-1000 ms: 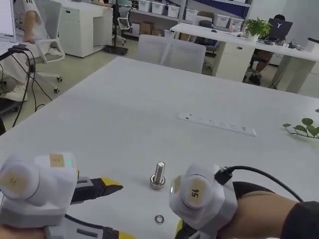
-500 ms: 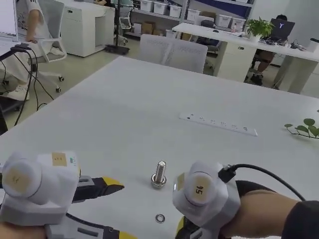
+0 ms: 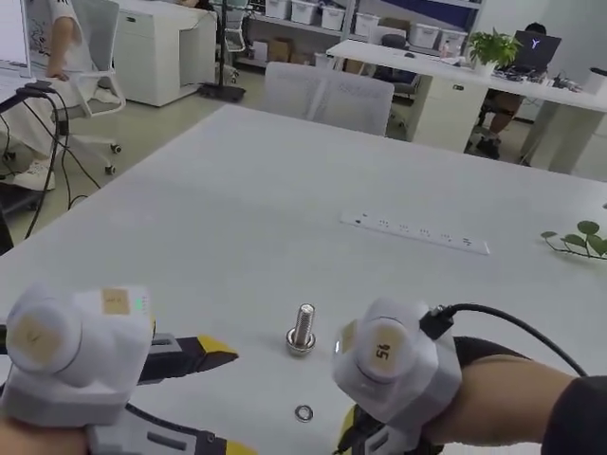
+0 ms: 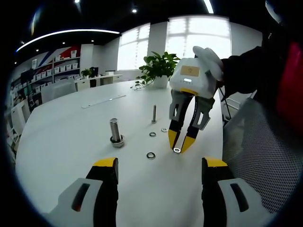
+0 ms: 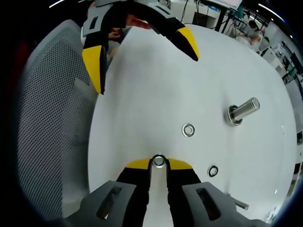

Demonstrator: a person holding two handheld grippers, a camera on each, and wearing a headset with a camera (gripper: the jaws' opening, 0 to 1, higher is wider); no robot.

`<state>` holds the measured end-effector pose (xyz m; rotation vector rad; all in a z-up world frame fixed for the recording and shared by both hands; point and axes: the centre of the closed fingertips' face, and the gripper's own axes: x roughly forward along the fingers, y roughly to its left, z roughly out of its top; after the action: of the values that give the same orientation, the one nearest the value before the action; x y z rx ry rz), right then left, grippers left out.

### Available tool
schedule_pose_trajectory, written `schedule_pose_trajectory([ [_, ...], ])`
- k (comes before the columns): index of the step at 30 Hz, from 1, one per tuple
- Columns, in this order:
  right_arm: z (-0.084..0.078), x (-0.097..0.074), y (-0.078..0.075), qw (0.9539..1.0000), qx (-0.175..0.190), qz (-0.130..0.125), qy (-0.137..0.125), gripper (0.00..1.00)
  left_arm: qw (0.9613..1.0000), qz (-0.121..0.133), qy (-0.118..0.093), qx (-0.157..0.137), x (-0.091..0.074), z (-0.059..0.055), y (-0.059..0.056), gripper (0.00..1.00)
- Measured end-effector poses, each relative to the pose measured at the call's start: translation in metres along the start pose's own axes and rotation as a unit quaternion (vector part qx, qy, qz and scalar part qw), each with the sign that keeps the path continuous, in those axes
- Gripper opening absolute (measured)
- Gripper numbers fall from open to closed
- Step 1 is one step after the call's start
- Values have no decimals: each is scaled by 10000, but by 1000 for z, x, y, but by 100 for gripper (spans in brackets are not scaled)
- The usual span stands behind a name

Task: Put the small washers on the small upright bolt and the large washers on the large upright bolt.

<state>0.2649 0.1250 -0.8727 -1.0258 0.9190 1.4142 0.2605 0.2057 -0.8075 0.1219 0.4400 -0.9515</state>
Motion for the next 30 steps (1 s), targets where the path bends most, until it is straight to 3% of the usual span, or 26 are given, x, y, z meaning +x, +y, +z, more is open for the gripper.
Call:
schedule_pose_trajectory([
  [12, -18, -22, -5, 9995, 288, -134, -55, 13, 9999, -141, 13, 79, 6, 4, -1, 72],
  [30, -49, -78, -25, 9957, 751, -527, -142, 13, 9995, -284, 46, 137, 11, 4, -5, 75],
])
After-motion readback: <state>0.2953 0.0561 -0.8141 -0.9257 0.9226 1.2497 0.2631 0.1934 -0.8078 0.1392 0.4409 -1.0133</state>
